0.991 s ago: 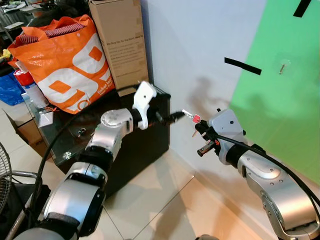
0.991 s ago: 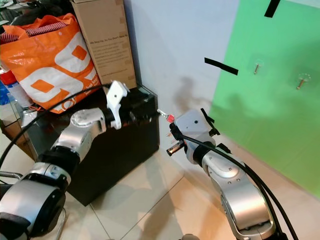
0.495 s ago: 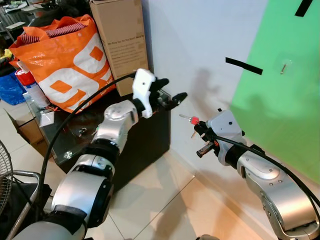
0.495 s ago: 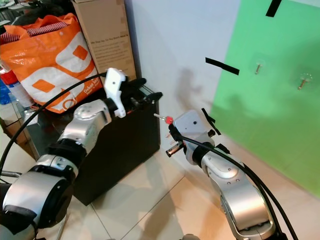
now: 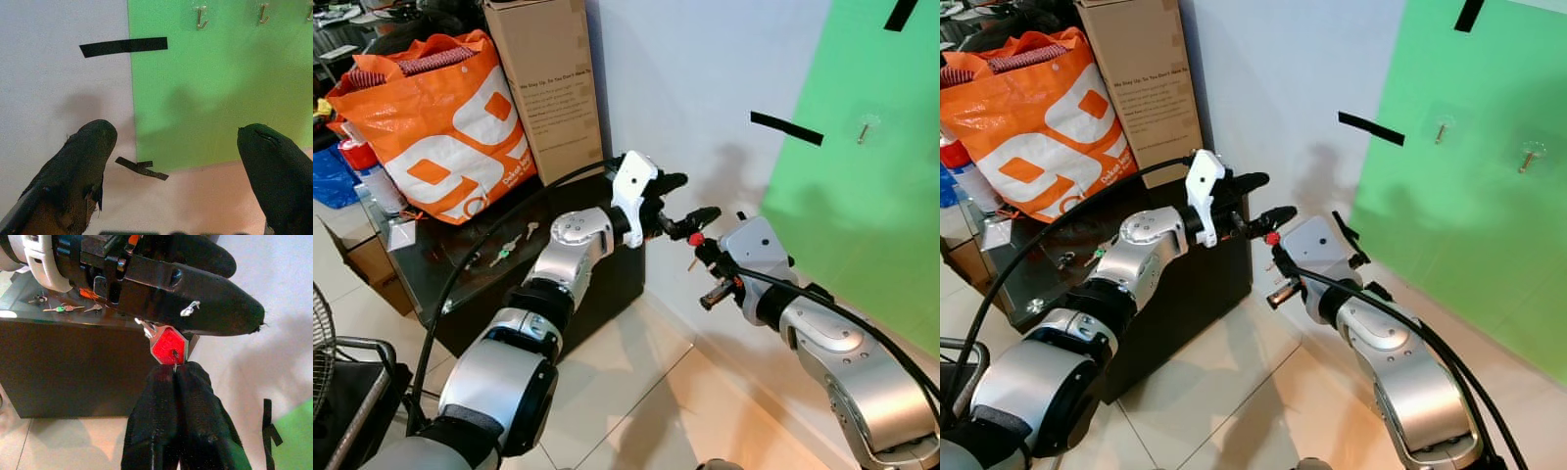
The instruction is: Hang keys on a hook
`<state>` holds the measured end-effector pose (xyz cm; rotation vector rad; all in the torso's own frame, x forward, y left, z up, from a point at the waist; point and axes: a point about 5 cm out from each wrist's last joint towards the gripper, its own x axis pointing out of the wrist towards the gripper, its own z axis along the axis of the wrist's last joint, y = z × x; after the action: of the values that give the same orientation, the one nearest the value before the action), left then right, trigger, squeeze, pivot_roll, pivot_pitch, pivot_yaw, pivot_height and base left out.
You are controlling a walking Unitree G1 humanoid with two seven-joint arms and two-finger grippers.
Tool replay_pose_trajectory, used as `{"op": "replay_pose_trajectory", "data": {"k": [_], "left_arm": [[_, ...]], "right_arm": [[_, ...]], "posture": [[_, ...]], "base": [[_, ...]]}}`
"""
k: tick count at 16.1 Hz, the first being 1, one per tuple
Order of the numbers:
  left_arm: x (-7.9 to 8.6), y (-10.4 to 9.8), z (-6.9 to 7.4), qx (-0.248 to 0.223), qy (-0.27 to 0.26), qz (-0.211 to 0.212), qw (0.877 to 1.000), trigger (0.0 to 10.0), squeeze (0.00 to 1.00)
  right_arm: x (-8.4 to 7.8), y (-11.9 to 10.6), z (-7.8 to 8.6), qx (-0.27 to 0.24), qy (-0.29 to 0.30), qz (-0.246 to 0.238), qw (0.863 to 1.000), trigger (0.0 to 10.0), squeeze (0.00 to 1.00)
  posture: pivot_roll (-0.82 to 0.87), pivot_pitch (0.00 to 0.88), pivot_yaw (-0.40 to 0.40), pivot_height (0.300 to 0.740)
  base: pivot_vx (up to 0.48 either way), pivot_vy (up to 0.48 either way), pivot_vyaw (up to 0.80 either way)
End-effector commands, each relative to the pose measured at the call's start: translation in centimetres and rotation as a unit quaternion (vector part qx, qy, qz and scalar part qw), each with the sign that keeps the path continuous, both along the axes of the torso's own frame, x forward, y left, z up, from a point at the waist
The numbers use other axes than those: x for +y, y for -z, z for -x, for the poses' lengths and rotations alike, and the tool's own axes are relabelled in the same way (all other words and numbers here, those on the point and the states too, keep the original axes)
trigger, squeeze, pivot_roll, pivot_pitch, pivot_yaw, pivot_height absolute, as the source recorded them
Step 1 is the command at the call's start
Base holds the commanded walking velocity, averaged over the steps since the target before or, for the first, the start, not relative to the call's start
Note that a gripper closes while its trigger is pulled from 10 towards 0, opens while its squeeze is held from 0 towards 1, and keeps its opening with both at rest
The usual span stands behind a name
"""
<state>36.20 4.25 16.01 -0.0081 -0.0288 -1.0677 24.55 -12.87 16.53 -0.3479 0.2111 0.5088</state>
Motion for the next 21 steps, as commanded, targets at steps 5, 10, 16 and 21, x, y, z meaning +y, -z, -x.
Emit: {"op": "replay_pose_trajectory", "data": {"k": [5,10,16,21], "left_arm": [[1.5,3.4,0.2,-0.004,-0.04,-0.146,0.988,10.0,0.0],[1.5,4.2,0.4,-0.007,-0.047,-0.168,0.985,10.0,0.0],[6.4,4.6,0.4,0.004,-0.115,-0.128,0.985,10.0,0.0],[10.4,0.8,0.8,-0.109,-0.238,-0.09,0.961,10.0,0.0]], "right_arm": [[0.6,-0.7,0.2,-0.011,-0.016,-0.001,1.0,10.0,0.0],[0.7,-0.6,0.3,-0.009,-0.017,-0.002,1.0,10.0,0.0],[-1.1,2.0,0.5,0.029,0.079,-0.008,0.996,10.0,0.0],[-4.9,5.0,1.3,0.061,0.314,-0.114,0.94,10.0,0.0]], "posture": [[-0.2,0.0,0.103,0.74],[-0.21,0.0,0.103,0.74],[-0.2,0.0,0.117,0.74],[-0.18,0.0,0.111,0.74]], "base": [[0.0,0.0,0.0],[0.0,0.0,0.0],[0.0,0.0,0.0],[0.0,0.0,0.0]]}}
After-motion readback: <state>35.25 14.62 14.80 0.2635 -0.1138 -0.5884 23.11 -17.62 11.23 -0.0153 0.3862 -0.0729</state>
